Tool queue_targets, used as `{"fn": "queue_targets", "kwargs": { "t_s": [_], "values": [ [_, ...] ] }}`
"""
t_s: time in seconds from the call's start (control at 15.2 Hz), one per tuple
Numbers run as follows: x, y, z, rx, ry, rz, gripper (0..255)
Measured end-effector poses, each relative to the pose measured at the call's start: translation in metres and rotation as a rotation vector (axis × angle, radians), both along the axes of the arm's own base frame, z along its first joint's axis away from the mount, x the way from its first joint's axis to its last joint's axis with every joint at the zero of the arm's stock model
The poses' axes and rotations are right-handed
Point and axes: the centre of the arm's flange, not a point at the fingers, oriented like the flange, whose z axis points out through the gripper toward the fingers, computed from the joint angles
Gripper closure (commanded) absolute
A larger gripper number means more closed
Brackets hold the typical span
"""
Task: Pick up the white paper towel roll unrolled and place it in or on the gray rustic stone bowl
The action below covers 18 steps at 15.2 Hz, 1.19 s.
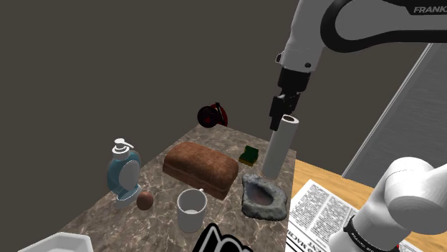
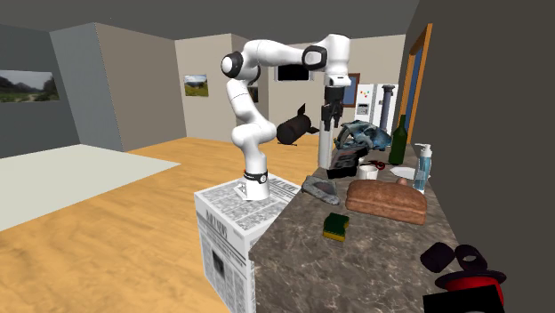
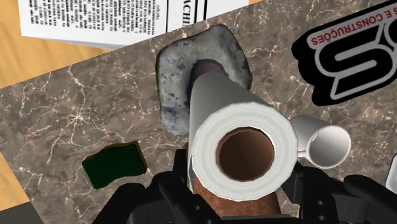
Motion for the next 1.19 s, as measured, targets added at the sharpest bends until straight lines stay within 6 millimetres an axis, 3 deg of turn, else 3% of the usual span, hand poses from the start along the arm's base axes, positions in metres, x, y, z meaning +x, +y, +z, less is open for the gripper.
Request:
{"fn": "queue_targets", "kwargs": {
  "t_s": [0.53,0.92,0.99,1.19],
  "values": [
    [-0.001,0.0,-0.042,0.0,0.0,0.0,255],
    [0.0,0.0,-0.048,0.0,0.0,0.0,255],
    [0.0,0.0,-0.048,0.0,0.0,0.0,0],
    [0.0,0.0,-0.048,0.0,0.0,0.0,0]
  ]
}}
